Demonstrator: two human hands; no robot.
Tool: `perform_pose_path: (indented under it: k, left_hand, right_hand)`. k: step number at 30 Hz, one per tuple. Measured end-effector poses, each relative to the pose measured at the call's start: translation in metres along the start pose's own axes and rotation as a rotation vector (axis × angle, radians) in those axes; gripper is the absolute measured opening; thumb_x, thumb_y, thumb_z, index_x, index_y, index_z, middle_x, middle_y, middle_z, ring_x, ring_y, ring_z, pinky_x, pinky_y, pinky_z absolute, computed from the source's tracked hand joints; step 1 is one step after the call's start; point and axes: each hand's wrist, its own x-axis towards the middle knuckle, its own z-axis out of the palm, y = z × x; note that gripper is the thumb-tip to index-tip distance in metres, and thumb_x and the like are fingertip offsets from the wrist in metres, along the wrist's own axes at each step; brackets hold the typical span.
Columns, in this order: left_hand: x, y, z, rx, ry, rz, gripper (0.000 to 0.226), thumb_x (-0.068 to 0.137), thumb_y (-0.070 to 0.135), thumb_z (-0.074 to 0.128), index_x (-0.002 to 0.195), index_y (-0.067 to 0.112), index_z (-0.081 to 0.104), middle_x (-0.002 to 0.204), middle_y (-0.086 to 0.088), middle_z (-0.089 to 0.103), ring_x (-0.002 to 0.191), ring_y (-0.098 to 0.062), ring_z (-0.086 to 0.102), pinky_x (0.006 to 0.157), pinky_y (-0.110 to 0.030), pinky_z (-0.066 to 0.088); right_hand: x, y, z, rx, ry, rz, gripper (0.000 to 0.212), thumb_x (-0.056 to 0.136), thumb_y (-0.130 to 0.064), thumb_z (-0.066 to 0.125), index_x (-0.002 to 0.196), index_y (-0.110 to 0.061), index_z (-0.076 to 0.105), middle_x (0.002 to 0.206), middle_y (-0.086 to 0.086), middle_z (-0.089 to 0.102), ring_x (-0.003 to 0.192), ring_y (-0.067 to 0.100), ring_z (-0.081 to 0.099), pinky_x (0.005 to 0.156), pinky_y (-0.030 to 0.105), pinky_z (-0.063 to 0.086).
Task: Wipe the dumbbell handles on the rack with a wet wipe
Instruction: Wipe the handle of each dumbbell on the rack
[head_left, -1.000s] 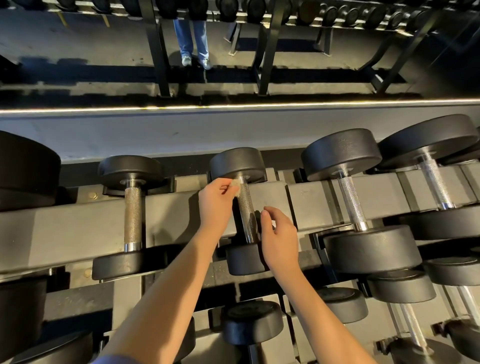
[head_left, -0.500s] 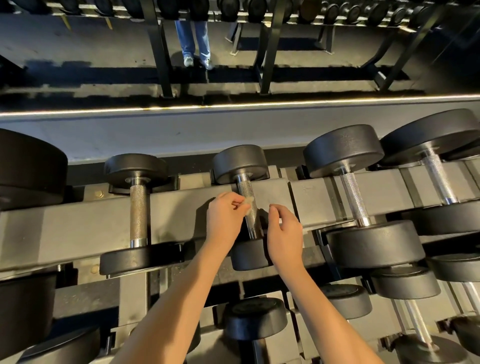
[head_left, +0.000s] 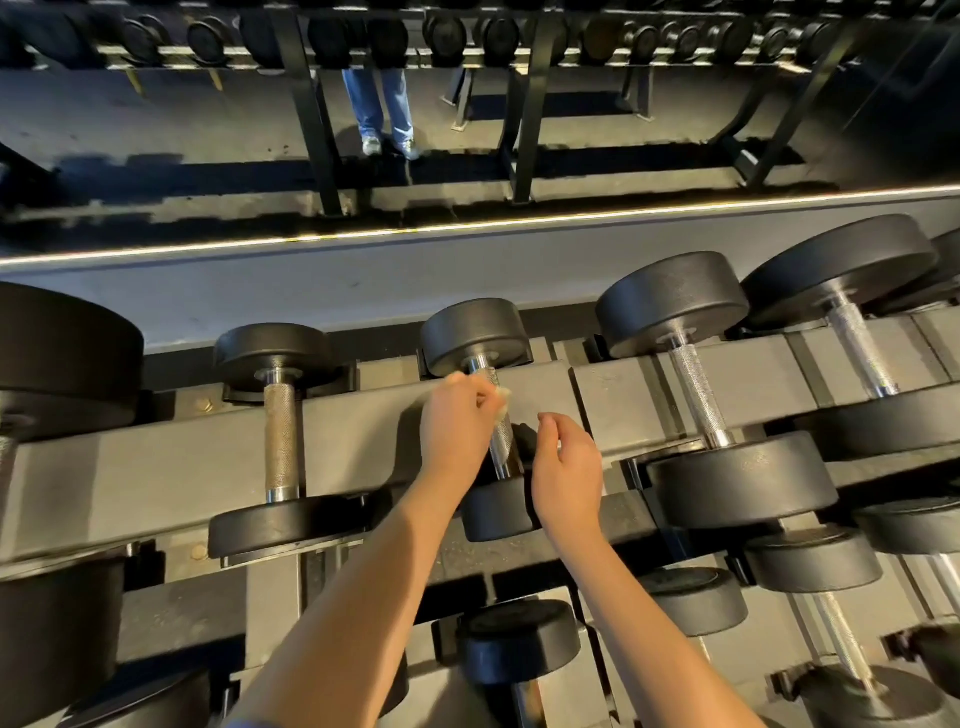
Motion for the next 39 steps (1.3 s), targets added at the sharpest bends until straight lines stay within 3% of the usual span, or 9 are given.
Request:
perform_pose_path:
  k: [4,12,19,26,28,31,35,37,39]
  left_hand:
    - [0.013,0.002,0.001,0.006,0.078,0.015,0.018,0.093,0.021,0.056,0.095,0.011,0.070,0.094,0.002,0.055,0.076,-0.008,0.049,0.063,-0.011,0.032]
    - [-0.007,-0.006,0.001,0.150,-0.069,0.079,0.018,0.092,0.027,0.060,0.100,0.015,0.072,0.099,0.001,0.060,0.084,-0.014,0.058,0.077,-0.034,0.050]
    - [-0.022,-0.007,-0.011,0.148,-0.242,0.046,0.013,0.088,0.022,0.065,0.093,0.012,0.071,0.092,0.003,0.057,0.085,-0.016,0.059,0.074,-0.025,0.046]
    - [-0.026,-0.001,-0.017,0.186,-0.429,0.002,0.014,0.086,0.024,0.067,0.075,0.016,0.067,0.080,-0.001,0.059,0.083,-0.024,0.062,0.078,-0.032,0.051]
    - [-0.023,0.005,-0.019,0.200,-0.462,-0.020,0.014,0.086,0.020,0.064,0.072,0.021,0.062,0.080,0.000,0.059,0.080,-0.022,0.060,0.079,-0.030,0.050]
    - [-0.021,0.015,-0.013,0.095,-0.379,-0.029,0.006,0.086,0.023,0.066,0.083,0.018,0.069,0.084,-0.002,0.067,0.082,-0.020,0.062,0.079,-0.033,0.051]
    - [-0.025,0.044,0.003,-0.021,-0.343,0.035,0.011,0.087,0.022,0.067,0.092,0.013,0.070,0.079,0.004,0.060,0.076,-0.010,0.056,0.074,-0.026,0.047]
    - [-0.028,0.059,0.014,-0.040,-0.348,0.066,0.011,0.087,0.022,0.068,0.093,0.013,0.069,0.083,0.005,0.058,0.077,-0.007,0.054,0.076,-0.025,0.047]
    - [-0.030,0.070,0.028,-0.065,-0.360,0.087,0.012,0.086,0.023,0.068,0.093,0.014,0.070,0.088,0.005,0.059,0.079,-0.007,0.054,0.077,-0.026,0.048]
  right_hand:
    - [0.000,0.002,0.000,0.001,0.021,0.001,0.023,0.100,-0.022,0.041,0.092,-0.020,0.063,0.080,-0.004,0.061,0.078,0.010,0.056,0.064,0.019,0.039]
    - [0.001,0.010,0.002,-0.030,0.048,-0.015,0.032,0.099,-0.023,0.040,0.075,-0.013,0.059,0.067,-0.001,0.055,0.063,0.015,0.052,0.057,0.033,0.041]
    - [-0.011,0.016,0.001,-0.049,-0.042,0.014,0.037,0.098,-0.026,0.034,0.063,-0.024,0.043,0.063,-0.005,0.047,0.063,0.017,0.045,0.061,0.031,0.031]
    - [-0.033,0.004,-0.027,-0.072,-0.230,-0.010,0.024,0.102,-0.022,0.038,0.103,-0.011,0.059,0.095,-0.005,0.055,0.091,0.015,0.053,0.081,0.032,0.041]
    - [-0.036,0.003,-0.046,-0.155,-0.234,-0.075,0.025,0.100,-0.022,0.043,0.115,-0.013,0.060,0.108,-0.008,0.058,0.103,0.009,0.053,0.090,0.025,0.041]
    - [-0.025,0.006,-0.083,-0.308,-0.130,-0.139,0.033,0.097,-0.022,0.050,0.128,-0.013,0.057,0.133,-0.001,0.054,0.127,0.012,0.044,0.105,0.022,0.027]
    - [0.015,0.025,-0.144,-0.561,0.123,-0.227,0.039,0.094,-0.031,0.042,0.119,-0.007,0.062,0.127,0.012,0.059,0.119,0.029,0.053,0.103,0.046,0.039]
    - [0.035,0.045,-0.172,-0.719,0.156,-0.131,0.045,0.096,-0.037,0.044,0.128,-0.008,0.055,0.139,0.014,0.049,0.129,0.031,0.044,0.109,0.051,0.028]
    - [0.045,0.063,-0.191,-0.680,0.016,0.055,0.061,0.096,-0.052,0.041,0.143,-0.014,0.039,0.154,0.010,0.030,0.142,0.024,0.025,0.116,0.047,0.015]
